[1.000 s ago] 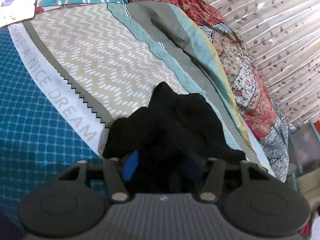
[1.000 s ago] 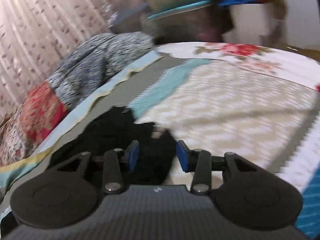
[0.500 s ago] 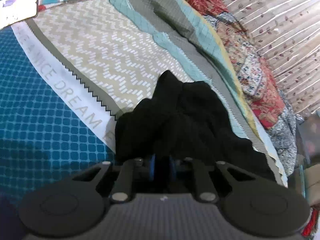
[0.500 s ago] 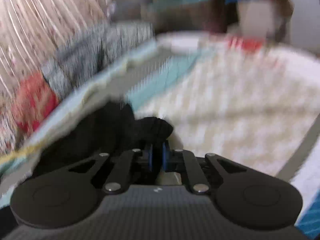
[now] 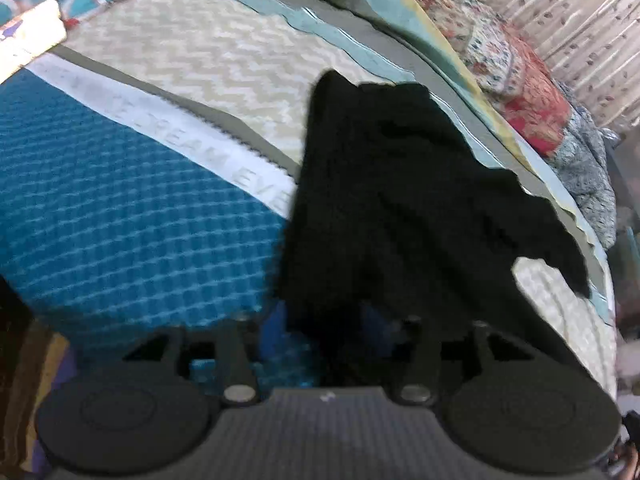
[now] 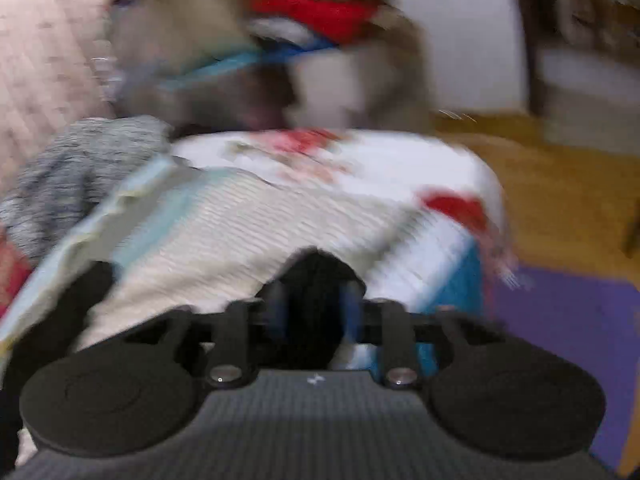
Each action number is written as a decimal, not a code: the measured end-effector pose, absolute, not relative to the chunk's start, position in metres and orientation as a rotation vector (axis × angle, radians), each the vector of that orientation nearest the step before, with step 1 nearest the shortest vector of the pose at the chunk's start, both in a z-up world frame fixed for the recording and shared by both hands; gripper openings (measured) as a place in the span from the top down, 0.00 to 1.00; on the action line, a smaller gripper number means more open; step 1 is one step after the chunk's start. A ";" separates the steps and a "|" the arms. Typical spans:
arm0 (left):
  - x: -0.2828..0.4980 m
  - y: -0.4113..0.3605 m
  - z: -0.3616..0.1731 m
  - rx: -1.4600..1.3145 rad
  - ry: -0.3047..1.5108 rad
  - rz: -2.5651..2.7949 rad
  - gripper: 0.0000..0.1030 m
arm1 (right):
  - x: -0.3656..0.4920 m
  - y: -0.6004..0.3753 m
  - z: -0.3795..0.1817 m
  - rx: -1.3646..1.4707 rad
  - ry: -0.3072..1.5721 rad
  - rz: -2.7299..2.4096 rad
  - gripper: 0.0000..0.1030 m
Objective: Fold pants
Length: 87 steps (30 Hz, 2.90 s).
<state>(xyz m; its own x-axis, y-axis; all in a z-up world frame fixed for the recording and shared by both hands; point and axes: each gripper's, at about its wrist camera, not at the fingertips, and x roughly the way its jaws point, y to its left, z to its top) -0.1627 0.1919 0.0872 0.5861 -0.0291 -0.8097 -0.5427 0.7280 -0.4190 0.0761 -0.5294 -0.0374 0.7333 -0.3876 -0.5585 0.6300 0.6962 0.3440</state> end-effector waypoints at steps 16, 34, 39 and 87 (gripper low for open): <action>-0.028 0.224 0.130 -0.396 0.726 0.357 0.41 | 0.104 -0.466 0.038 0.501 0.337 -0.299 0.53; 0.134 0.150 0.051 0.124 0.862 0.228 0.61 | 0.440 -0.355 -0.004 0.527 0.864 -0.187 0.52; 0.138 0.156 0.038 0.114 0.873 0.206 0.88 | 0.472 -0.355 -0.027 0.563 0.895 -0.235 0.48; -0.275 0.126 0.107 -0.428 0.617 0.131 0.45 | 0.012 -0.545 -0.011 0.679 0.290 -0.645 0.42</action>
<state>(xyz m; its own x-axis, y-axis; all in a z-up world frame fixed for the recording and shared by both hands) -0.2752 0.1255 0.1071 0.8105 -0.0073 -0.5857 -0.2445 0.9045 -0.3495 0.0118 -0.5455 -0.0108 0.7690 -0.4560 -0.4481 0.6378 0.5955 0.4885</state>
